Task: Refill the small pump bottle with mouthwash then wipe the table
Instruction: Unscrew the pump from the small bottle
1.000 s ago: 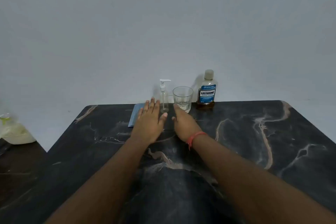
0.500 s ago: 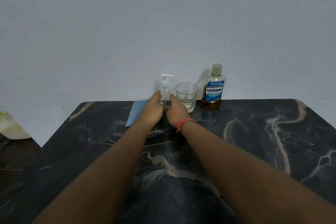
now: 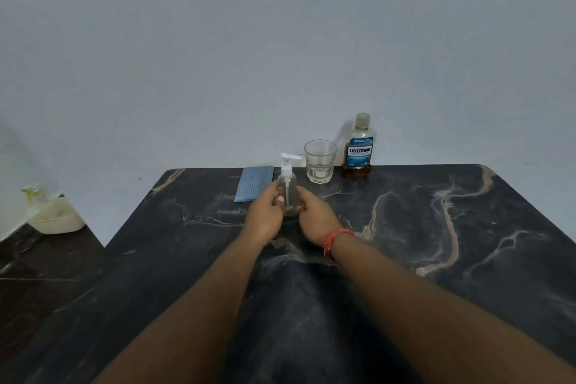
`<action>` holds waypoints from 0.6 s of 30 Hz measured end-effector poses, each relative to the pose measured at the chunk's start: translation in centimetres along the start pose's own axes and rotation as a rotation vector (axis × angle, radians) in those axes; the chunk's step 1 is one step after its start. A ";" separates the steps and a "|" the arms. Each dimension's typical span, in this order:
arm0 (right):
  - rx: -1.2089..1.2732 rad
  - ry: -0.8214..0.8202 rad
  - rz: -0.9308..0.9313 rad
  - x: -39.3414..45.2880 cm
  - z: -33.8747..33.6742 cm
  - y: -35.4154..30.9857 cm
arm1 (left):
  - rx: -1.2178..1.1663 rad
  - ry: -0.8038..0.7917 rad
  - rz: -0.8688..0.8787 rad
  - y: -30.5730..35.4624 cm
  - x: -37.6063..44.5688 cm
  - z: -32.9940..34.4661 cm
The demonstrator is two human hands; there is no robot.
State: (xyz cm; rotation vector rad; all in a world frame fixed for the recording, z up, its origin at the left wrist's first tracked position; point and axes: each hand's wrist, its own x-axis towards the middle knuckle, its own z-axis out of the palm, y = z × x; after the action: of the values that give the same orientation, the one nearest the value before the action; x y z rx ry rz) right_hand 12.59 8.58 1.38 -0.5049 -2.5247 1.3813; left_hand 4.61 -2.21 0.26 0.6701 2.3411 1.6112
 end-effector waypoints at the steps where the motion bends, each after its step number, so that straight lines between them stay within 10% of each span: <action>1: -0.005 0.006 -0.004 -1.3 0.1 0.1 | -0.004 -0.001 0.006 0.0 -1.4 -0.1; 18: -0.008 -0.016 -0.118 -15.1 0.7 0.0 | 0.035 0.040 0.110 0.6 -15.6 -1.0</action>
State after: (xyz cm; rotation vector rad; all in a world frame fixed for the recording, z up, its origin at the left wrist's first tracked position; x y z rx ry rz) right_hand 26.17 1.99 0.59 -0.3413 -2.5286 1.3389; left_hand 17.95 -10.39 0.06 0.7938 2.4046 1.6467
